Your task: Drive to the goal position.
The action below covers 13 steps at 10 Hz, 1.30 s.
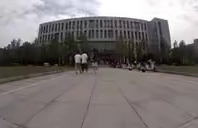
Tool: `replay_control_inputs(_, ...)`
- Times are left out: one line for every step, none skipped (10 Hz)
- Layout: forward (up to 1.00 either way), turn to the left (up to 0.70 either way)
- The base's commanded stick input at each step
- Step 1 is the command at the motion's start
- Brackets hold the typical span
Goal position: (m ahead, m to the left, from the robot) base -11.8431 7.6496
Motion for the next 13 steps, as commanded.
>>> replay_control_inputs(0.70, 0.00)
replay_control_inputs(0.70, 0.00)
replay_control_inputs(0.70, 0.00)
replay_control_inputs(0.70, 0.00)
replay_control_inputs(0.70, 0.00)
replay_control_inputs(0.70, 0.00)
replay_control_inputs(0.70, 0.00)
replay_control_inputs(0.70, 0.00)
replay_control_inputs(0.70, -0.01)
replay_control_inputs(0.70, -0.13)
replay_control_inputs(0.70, -0.30)
replay_control_inputs(0.70, -0.19)
replay_control_inputs(0.70, 0.00)
